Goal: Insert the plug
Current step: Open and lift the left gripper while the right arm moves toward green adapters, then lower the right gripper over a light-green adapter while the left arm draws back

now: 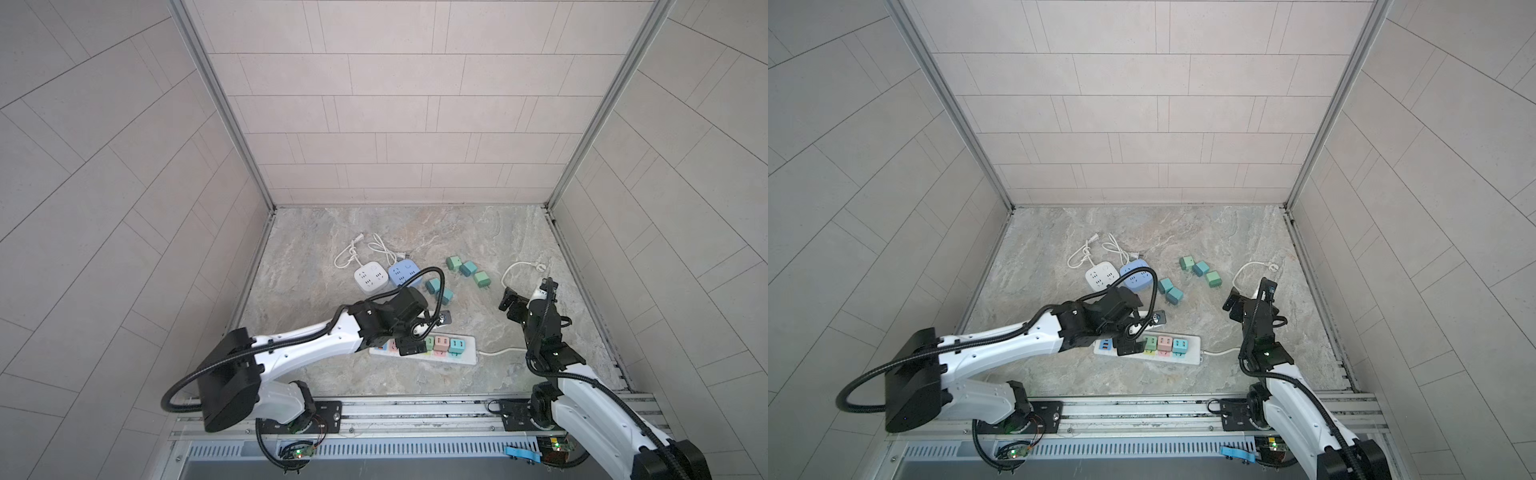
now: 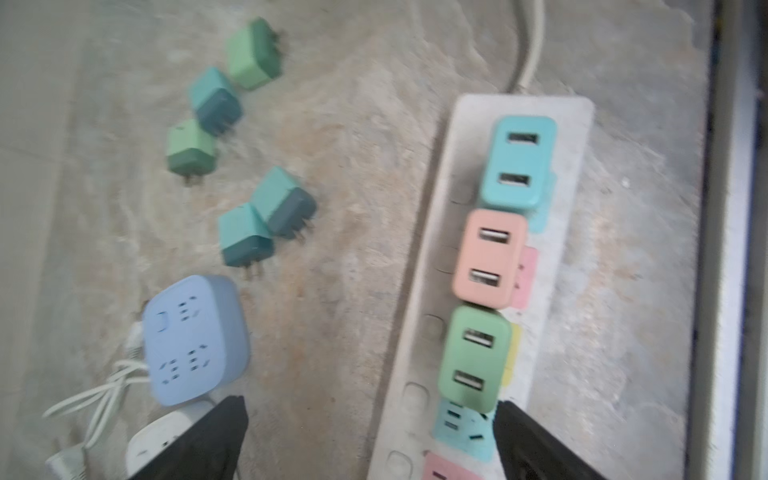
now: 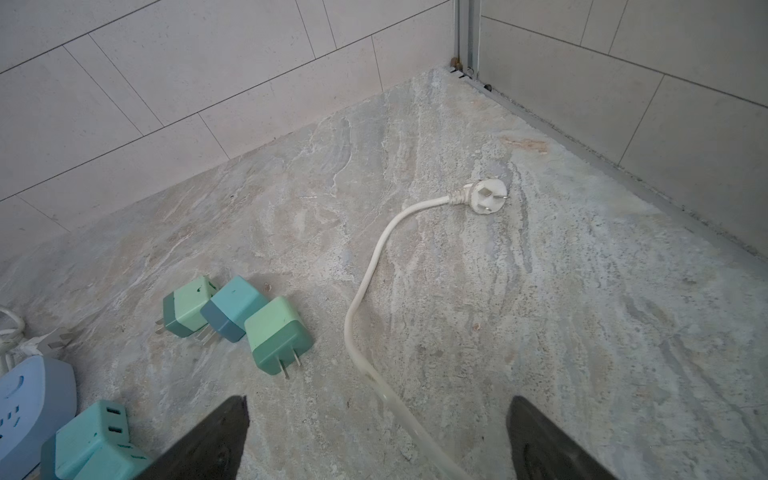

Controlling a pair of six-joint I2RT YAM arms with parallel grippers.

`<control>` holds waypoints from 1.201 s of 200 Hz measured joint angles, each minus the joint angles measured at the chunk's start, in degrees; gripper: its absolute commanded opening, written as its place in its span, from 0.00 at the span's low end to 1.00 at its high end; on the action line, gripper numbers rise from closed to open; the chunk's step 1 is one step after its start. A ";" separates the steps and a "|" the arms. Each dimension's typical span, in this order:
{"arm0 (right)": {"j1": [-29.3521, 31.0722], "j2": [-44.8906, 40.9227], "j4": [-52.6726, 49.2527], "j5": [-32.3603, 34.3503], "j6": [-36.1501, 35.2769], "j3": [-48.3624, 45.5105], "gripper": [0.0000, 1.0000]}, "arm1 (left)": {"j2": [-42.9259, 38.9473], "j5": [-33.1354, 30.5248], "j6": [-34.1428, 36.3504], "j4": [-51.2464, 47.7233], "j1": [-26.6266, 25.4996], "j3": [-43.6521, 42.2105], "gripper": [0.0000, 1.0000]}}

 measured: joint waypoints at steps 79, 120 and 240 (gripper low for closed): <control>0.00 15.15 -7.13 2.49 4.61 12.00 1.00 | -14.45 -14.08 -18.82 26.69 4.66 -21.22 1.00; 0.00 24.13 -11.69 1.25 4.33 18.69 1.00 | -14.27 -14.45 -27.93 28.50 9.38 -20.00 1.00; 0.00 42.77 -19.56 -7.89 0.13 33.16 0.85 | -14.36 -15.02 -33.00 31.30 9.57 -20.63 1.00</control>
